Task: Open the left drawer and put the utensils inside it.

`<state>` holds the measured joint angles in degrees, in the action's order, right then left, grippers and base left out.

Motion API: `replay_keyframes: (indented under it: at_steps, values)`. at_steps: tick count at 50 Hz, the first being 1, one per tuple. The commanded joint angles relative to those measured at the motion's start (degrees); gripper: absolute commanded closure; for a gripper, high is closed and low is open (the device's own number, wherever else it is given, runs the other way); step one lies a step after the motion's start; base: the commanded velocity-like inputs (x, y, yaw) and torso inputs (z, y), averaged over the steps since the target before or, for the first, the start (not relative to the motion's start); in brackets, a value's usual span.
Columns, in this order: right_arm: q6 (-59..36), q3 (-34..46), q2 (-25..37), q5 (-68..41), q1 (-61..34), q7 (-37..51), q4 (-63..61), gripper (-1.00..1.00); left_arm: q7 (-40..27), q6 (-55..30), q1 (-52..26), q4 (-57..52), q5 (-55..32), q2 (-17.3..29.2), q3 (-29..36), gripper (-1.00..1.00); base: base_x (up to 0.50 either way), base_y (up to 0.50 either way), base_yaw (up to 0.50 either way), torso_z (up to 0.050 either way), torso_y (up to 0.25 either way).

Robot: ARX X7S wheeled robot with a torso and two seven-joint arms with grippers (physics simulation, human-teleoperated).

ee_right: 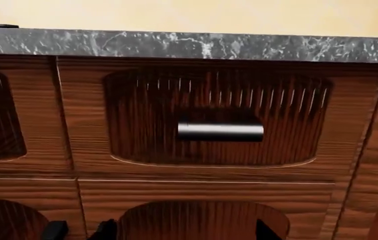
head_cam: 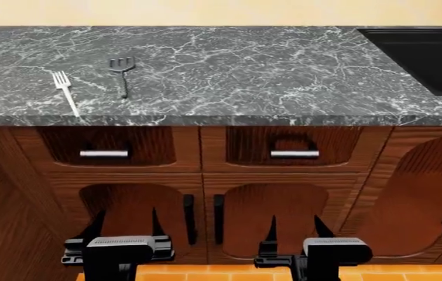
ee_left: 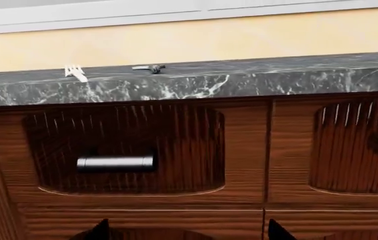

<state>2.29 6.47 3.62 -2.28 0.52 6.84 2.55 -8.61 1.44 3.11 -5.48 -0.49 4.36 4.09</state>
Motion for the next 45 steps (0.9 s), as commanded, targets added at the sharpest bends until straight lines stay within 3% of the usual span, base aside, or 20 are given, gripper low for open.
replay_keyframes:
  at_steps: [1,8,23,45]
  values:
    - [0.28,1.15,1.04,-1.04,2.09,1.09,-2.29,-1.0,-1.47,-0.4,-0.21,-0.65,-0.35,0.82,0.8,-1.0,0.29,0.5,0.0,0.0,0.0]
    - [0.76,1.59,1.72,-1.27,4.32,1.87,-4.12,-1.0,-1.73,1.05,-0.61,-0.19,-1.44,0.97,1.13,-1.0,0.29,0.39,0.0,0.0,0.0]
    - [1.37,2.5,2.67,-2.71,6.5,2.83,-6.52,-1.0,-2.75,1.58,-0.26,0.09,-2.31,2.08,2.18,-1.0,0.34,0.03,0.0,0.0,0.0]
    - [1.5,2.83,3.3,-4.62,7.02,2.95,-7.31,-1.0,-4.74,0.36,-0.38,-0.02,-2.1,2.5,2.25,-1.0,0.0,0.0,0.0,0.0,0.0]
